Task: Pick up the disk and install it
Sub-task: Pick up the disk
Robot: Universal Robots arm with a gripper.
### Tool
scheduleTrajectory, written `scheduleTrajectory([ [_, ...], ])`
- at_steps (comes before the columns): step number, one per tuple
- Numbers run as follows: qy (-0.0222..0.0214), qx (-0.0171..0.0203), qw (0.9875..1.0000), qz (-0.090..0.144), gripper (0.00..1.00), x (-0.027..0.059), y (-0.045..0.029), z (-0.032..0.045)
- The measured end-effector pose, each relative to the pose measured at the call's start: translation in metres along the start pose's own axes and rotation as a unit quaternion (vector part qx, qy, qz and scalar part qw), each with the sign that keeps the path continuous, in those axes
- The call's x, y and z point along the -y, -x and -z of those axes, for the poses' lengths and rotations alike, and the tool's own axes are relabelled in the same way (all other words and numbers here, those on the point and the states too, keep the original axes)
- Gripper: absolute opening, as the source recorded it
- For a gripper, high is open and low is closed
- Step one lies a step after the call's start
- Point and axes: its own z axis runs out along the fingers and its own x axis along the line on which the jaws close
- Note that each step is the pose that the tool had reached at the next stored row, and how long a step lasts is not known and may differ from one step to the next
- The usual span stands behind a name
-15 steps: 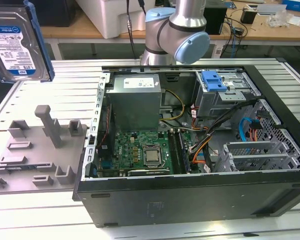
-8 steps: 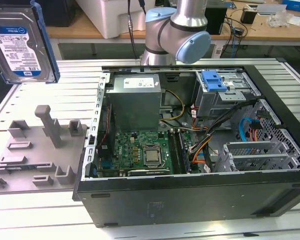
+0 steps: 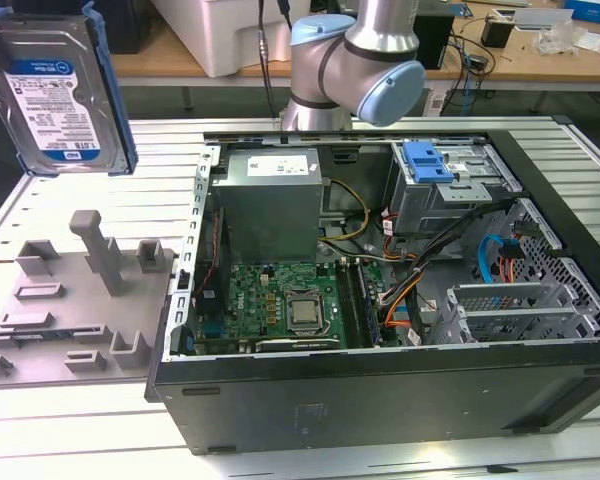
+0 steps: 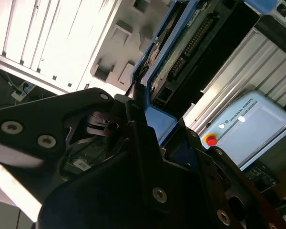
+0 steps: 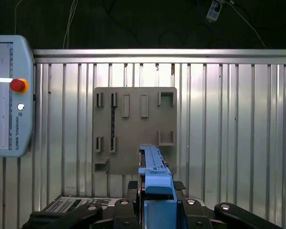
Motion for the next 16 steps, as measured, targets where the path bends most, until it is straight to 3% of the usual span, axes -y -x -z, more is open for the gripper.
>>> scheduleTrajectory([
  [12, 0.0027, 0.0000, 1.0000, 0.000, 0.37, 0.0375, -0.0220, 0.0012],
  [15, 0.0039, 0.0000, 1.0000, 0.000, 0.37, 0.0488, -0.0279, 0.0014],
  [16, 0.0047, 0.0001, 1.0000, 0.000, 0.37, 0.0560, -0.0316, 0.0015],
])
